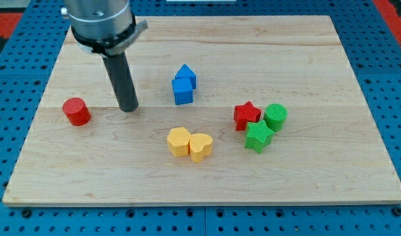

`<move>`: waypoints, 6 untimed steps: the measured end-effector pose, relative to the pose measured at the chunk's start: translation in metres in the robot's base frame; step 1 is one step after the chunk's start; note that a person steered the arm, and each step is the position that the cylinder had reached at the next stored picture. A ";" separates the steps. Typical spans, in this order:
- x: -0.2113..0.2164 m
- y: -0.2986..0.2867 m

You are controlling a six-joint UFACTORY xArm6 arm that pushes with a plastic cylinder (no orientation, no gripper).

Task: Locate your arm at the top of the red circle

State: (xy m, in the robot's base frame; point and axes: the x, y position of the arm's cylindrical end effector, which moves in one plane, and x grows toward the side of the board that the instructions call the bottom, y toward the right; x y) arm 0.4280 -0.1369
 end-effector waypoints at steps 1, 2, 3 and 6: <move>-0.035 -0.065; -0.027 -0.165; -0.026 -0.168; -0.020 -0.158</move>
